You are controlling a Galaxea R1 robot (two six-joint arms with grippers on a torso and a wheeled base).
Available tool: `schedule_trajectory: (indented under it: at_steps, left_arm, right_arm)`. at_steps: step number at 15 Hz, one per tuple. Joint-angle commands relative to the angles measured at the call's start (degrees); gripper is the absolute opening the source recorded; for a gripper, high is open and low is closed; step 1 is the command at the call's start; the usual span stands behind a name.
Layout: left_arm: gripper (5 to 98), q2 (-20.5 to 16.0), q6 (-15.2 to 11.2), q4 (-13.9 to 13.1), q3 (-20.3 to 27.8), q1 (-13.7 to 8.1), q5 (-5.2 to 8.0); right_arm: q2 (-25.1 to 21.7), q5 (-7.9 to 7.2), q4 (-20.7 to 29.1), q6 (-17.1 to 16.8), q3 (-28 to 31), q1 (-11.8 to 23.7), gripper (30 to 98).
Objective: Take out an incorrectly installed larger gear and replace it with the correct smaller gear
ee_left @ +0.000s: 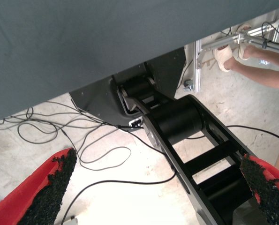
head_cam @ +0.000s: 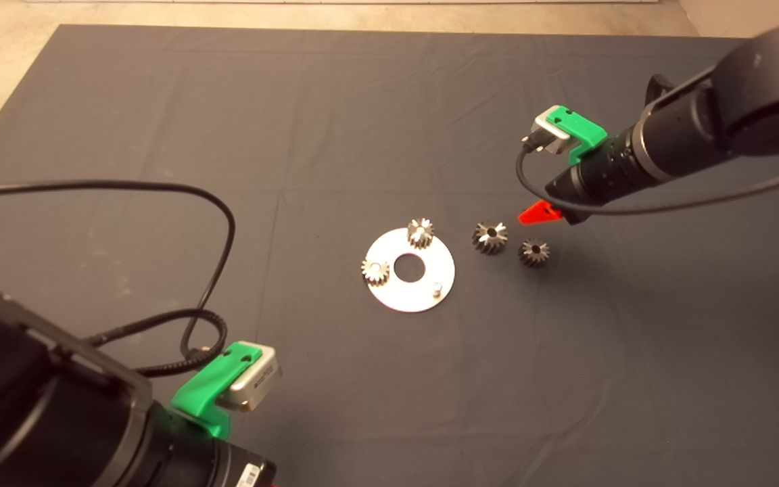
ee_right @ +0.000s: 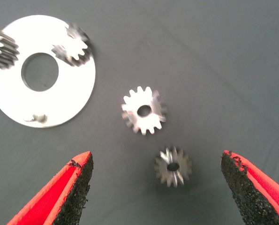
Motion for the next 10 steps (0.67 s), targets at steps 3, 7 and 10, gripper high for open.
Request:
schedule_trajectory:
  at_steps: [3, 7, 10]
  left_arm:
    - [90.9, -0.18, -0.07, -0.28, 0.79, 0.39, 0.10]
    - [90.9, -0.18, -0.07, -0.33, 0.84, 0.43, 0.10]
    - [90.9, -0.18, -0.16, -0.33, 0.85, 0.43, 0.10]
  right_arm:
    - [-1.45, -0.32, -16.64, 1.45, 3.47, -10.63, 72.9]
    - [-1.71, -1.42, -18.07, 0.98, 3.08, -11.56, 72.9]
    - [-2.08, -2.30, -18.27, 0.75, 2.30, -11.51, 72.9]
